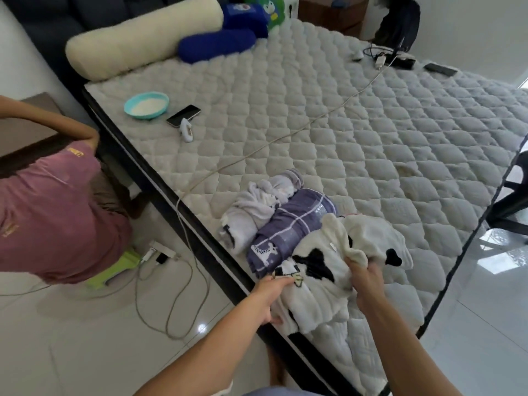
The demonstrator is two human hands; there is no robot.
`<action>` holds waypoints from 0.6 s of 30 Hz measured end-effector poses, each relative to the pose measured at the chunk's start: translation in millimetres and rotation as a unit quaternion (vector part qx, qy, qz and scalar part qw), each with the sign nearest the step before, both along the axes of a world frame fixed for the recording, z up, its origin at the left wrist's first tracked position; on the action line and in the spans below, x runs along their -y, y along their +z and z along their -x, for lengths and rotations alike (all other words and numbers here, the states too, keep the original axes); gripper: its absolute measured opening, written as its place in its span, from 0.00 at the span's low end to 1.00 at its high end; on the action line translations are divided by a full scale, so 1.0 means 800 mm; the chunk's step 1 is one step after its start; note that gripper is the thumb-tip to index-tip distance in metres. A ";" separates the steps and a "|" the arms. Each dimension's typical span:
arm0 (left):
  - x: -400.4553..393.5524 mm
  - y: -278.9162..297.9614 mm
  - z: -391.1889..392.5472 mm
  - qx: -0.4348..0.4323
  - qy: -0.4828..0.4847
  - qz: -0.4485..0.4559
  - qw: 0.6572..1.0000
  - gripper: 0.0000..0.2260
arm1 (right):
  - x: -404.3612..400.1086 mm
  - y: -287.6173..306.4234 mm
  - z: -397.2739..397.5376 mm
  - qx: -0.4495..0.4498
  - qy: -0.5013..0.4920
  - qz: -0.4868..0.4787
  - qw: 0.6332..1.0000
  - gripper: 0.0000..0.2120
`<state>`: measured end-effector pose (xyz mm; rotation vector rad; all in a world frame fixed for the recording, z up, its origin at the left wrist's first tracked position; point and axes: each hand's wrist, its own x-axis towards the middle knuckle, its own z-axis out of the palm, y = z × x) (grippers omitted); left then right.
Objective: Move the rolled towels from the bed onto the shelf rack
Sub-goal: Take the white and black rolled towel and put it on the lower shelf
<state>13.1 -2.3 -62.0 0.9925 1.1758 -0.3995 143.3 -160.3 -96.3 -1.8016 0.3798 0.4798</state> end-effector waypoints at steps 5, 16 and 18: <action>0.006 0.009 0.064 0.026 0.029 0.006 0.999 0.23 | -0.015 0.064 0.068 0.090 0.015 -0.081 0.993 0.16; -0.042 0.049 0.295 0.095 0.225 0.024 0.969 0.33 | -0.127 0.155 0.259 0.215 0.289 -0.095 0.928 0.13; -0.063 0.061 0.354 0.110 0.283 0.008 0.953 0.31 | -0.168 0.166 0.308 0.224 0.350 -0.118 0.902 0.11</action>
